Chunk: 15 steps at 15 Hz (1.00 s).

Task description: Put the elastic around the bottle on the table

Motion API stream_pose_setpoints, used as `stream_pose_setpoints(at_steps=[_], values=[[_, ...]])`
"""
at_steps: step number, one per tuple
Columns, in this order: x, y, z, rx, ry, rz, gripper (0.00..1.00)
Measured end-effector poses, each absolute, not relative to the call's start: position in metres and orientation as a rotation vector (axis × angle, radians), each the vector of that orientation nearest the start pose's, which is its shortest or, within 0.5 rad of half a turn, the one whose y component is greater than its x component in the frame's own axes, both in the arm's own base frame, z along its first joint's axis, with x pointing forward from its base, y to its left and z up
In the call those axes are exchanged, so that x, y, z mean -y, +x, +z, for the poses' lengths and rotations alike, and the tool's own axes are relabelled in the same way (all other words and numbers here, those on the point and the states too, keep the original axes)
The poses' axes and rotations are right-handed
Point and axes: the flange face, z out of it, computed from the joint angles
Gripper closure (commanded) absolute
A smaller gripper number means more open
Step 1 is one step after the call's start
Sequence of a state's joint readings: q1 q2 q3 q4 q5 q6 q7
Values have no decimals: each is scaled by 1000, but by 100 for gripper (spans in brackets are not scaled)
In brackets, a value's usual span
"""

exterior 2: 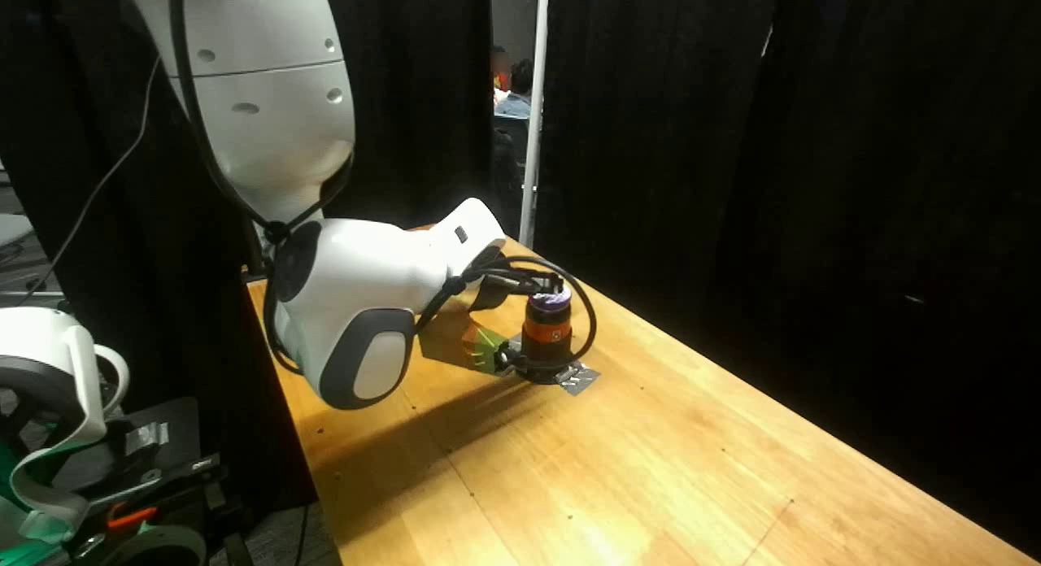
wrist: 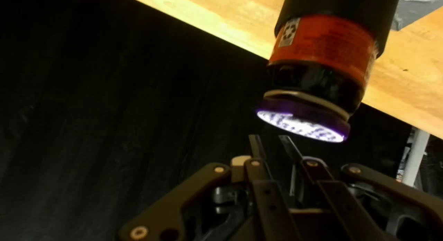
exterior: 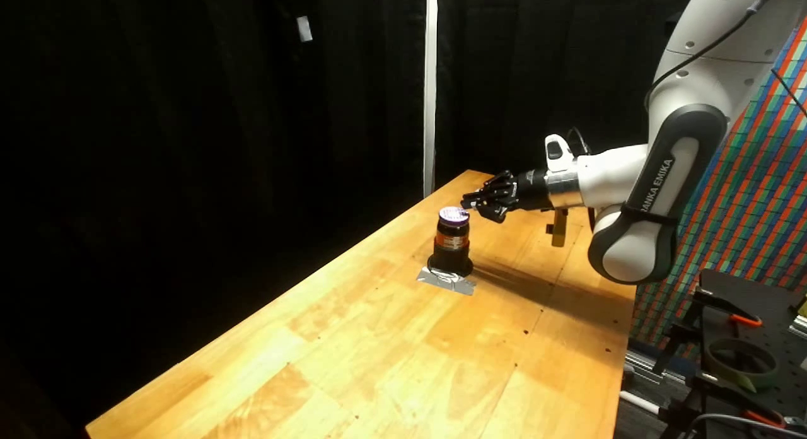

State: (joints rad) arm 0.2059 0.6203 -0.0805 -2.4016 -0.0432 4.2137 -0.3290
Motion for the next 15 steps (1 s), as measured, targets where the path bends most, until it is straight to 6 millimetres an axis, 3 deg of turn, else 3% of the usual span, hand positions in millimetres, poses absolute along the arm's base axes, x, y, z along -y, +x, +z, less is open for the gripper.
stream_pose_setpoints(at_steps=[3, 4, 6, 9, 13, 15], values=[[-73, 509, 224, 734, -2588, -1859, 83], [-73, 509, 227, 735, -2583, -1866, 58], [-73, 507, 229, 729, -2586, -1863, 51], [-68, 502, 223, 690, -2726, -1671, 27], [-54, 501, 251, 576, -2972, -1374, 1], [-42, 500, 268, 513, -3068, -1223, 0]])
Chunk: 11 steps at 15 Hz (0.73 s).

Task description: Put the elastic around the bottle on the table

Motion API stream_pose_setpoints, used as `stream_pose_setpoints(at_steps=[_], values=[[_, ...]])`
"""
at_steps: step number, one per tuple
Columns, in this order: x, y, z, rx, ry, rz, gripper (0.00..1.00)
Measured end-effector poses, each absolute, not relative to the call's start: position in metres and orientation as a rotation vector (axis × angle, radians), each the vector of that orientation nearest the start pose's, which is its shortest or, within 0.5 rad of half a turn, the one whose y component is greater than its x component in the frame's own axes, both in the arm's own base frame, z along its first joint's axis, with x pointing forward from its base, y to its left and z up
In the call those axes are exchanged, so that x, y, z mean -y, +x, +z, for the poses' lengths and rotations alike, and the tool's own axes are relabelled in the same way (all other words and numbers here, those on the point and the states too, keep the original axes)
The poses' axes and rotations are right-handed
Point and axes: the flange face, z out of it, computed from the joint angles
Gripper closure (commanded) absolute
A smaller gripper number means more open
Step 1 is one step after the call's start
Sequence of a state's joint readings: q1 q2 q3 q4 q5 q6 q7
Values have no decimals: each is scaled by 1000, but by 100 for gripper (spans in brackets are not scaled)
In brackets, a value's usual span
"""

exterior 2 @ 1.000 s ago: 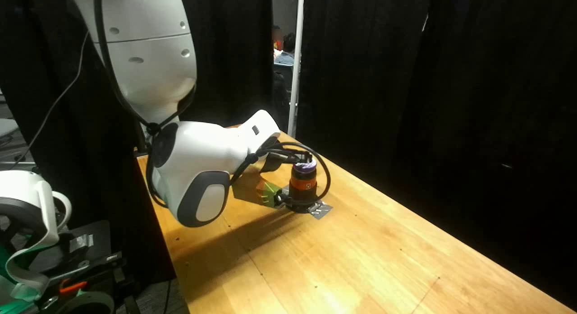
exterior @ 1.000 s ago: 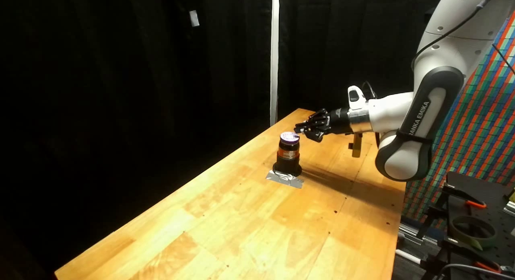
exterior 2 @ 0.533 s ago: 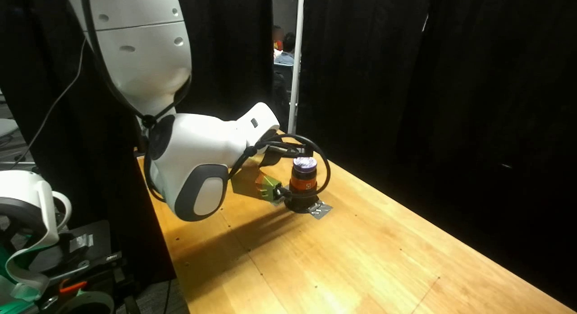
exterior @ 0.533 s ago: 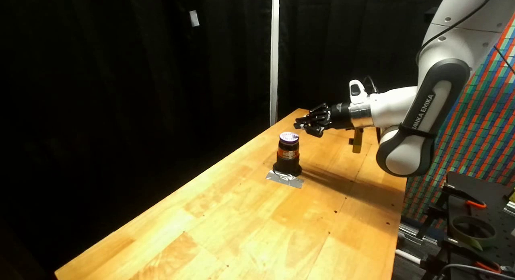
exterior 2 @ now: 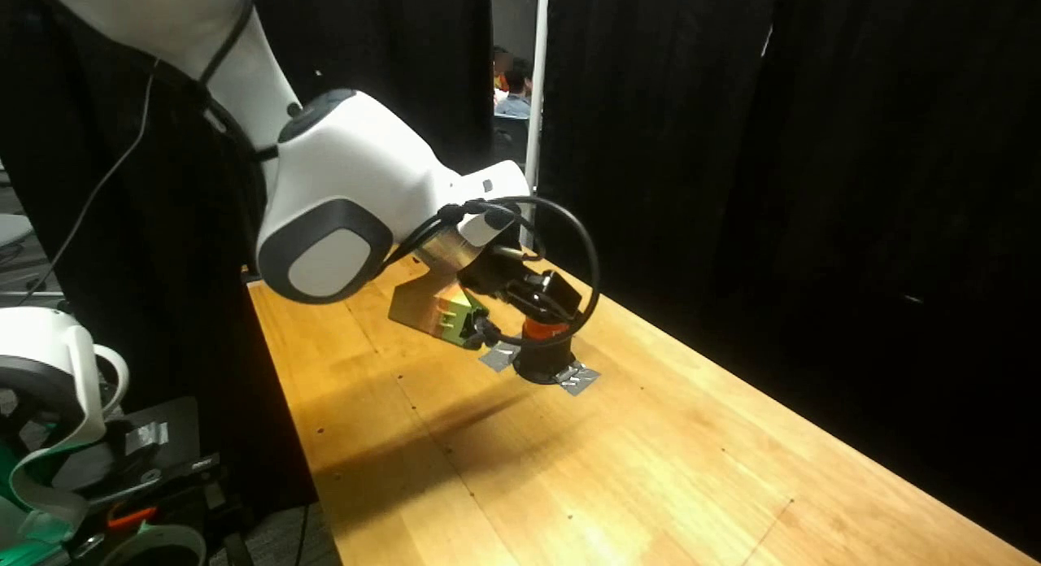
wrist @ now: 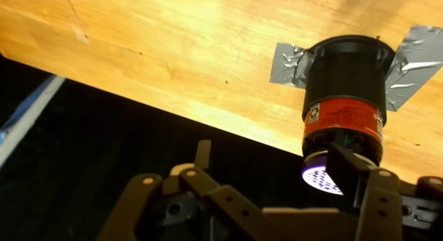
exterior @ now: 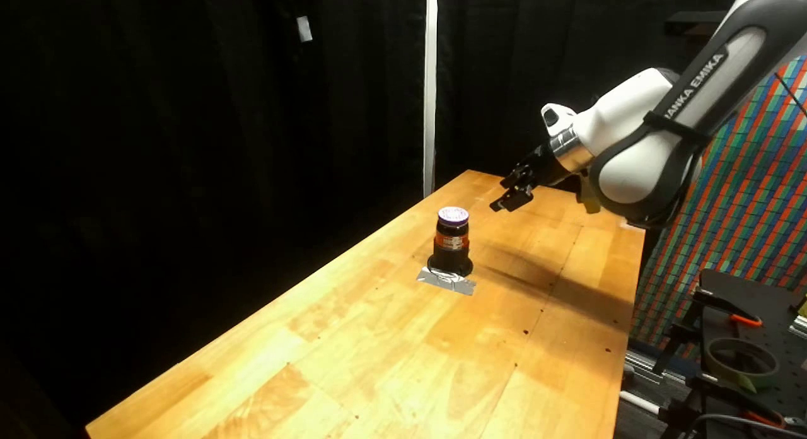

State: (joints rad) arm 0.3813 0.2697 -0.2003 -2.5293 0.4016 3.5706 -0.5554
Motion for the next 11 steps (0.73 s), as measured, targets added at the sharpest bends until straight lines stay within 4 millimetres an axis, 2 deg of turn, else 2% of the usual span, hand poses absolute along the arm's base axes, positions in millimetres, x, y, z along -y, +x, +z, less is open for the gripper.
stream_pose_setpoints(at_steps=[2, 3, 6, 8, 11], values=[[-19, 499, 280, 461, -3130, -1063, 0], [-6, 497, 280, 437, -3151, -990, 0], [26, 491, 261, 391, -3210, -768, 0], [32, 491, 251, 374, -3248, -702, 0], [26, 494, 247, 381, -3262, -697, 0]])
